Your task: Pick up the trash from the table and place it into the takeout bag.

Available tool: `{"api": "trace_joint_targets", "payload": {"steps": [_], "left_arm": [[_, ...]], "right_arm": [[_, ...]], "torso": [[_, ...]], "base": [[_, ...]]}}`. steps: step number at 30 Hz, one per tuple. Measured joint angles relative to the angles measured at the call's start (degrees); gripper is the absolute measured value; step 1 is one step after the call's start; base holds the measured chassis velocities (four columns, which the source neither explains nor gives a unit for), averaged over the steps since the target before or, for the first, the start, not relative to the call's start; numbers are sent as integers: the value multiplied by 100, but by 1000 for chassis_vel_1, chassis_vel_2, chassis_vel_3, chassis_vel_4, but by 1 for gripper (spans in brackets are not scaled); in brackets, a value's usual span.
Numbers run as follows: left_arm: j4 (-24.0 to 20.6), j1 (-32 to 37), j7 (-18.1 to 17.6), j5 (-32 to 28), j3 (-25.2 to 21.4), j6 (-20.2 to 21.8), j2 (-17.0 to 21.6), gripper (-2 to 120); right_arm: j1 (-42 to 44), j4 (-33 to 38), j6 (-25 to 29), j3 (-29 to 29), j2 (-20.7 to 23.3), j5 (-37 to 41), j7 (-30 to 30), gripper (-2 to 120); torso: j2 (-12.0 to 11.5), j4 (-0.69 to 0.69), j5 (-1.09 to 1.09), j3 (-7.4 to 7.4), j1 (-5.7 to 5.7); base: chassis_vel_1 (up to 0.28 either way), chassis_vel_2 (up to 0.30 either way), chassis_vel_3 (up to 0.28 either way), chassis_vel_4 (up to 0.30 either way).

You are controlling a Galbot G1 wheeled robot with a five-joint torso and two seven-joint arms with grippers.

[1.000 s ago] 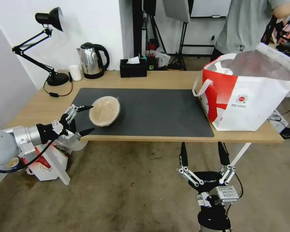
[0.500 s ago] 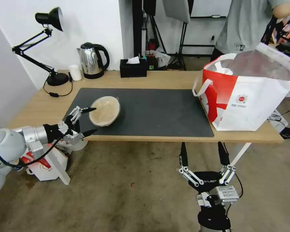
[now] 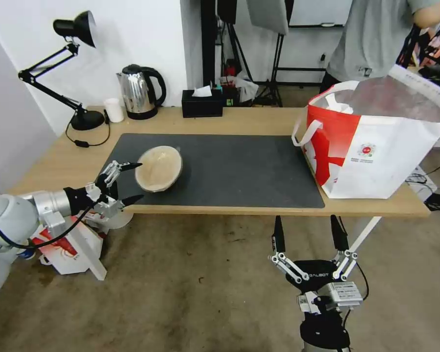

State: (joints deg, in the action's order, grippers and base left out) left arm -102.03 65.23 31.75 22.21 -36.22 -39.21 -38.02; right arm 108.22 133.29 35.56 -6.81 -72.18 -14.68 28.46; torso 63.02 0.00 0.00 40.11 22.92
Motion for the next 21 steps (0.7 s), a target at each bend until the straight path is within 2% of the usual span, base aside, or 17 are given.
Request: {"api": "trace_joint_targets", "payload": {"steps": [21], "left_arm": [[263,-232,27,184,95,7,-74,100]], "right_arm": [[0,0,0,0,0,0,0,100]], "torso": [[0,0,0,0,0]], "base": [[0,0,0,0]]}}
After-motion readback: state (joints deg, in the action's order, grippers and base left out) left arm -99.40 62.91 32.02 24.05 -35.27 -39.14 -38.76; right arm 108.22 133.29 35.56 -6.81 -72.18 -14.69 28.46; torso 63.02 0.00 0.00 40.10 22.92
